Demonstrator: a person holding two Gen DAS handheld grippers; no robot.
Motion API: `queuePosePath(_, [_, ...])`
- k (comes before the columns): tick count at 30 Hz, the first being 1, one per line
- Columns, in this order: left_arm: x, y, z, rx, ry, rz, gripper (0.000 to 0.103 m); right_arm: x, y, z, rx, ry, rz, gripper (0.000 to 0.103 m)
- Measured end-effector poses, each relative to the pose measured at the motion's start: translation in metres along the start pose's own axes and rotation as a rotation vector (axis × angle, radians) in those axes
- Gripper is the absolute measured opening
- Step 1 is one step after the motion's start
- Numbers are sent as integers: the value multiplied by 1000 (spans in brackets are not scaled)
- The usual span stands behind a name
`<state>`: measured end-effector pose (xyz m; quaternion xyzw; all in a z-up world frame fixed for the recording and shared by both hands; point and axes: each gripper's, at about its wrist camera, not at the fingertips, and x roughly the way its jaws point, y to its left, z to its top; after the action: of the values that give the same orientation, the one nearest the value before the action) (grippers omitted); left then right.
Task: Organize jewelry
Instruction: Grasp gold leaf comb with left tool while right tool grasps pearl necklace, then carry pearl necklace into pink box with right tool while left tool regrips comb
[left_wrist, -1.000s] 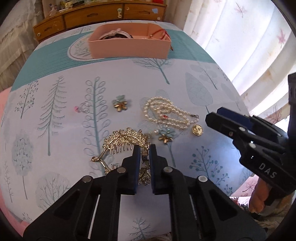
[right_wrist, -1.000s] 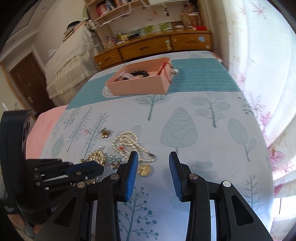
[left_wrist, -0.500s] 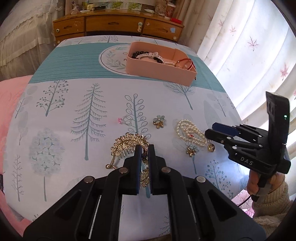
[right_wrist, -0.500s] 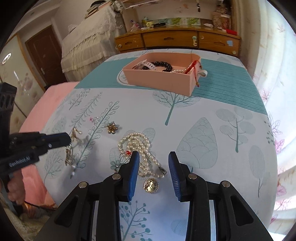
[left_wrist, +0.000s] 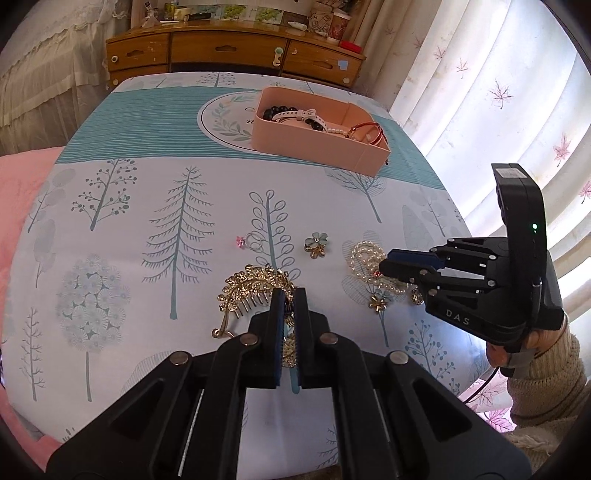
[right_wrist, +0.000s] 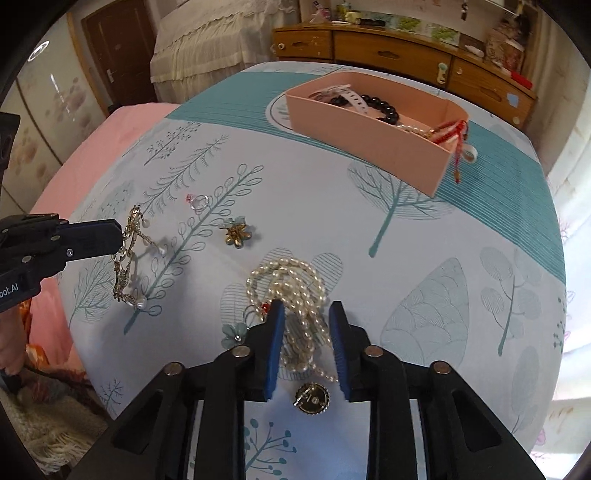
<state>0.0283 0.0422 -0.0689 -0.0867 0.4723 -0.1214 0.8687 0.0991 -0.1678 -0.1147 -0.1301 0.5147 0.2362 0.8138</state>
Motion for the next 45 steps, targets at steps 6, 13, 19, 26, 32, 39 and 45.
queuePosePath(6, [-3,1,-1,-6,-5,-3,2,3,2,7,-12,18,14,9])
queuePosePath(13, [-21,-2,9,9,-55,0,2,-19,0,8,36,-37,49,9])
queuePosePath(19, [-50,-11,42,56,-120,-4,2,-64,-7,27,78,-130,41,9])
queuePosePath(26, [-79,-16,78,76,-181,7,2,-135,-17,62,92,-277,-3,9])
queuePosePath(32, [-41,-14,64,54,-10,1,24,-182,-23,91,113,-376,-34,9])
queuePosePath(39, [0,-11,31,31,101,-10,52,-219,-33,130,149,-444,-91,9])
queuePosePath(45, [24,-16,17,53,142,40,52,-219,-48,171,189,-458,-135,9])
